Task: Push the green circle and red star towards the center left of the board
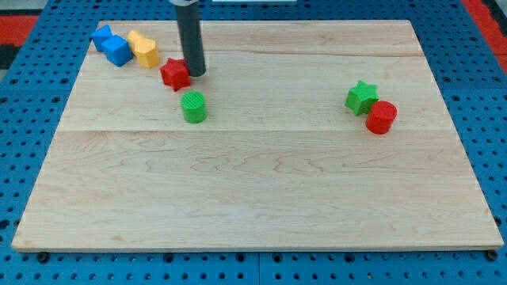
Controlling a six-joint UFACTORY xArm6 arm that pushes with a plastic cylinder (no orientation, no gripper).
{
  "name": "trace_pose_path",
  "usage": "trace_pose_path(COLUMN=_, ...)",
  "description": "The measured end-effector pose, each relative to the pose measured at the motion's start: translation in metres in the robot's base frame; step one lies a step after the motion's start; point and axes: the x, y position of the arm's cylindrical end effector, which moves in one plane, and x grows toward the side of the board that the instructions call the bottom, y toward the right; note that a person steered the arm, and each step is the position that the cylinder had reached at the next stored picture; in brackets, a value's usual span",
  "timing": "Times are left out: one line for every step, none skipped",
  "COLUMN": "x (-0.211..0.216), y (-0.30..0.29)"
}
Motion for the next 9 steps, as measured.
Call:
trace_pose_path(x=-0.039, y=-0.003)
trace_pose_path(x=-0.021, y=-0.054)
trace_pose_path(x=0.018, y=-0.053)
trace_pose_path(x=0.018, y=-0.057)
trace_pose_path(x=-0.020, y=-0.058)
trace_pose_path(x=-0.013, y=-0.035)
trace_pose_path(x=0.014, y=-0.016)
trace_pose_path(x=0.016, y=-0.026)
trace_pose_path(x=0.000, y=-0.080)
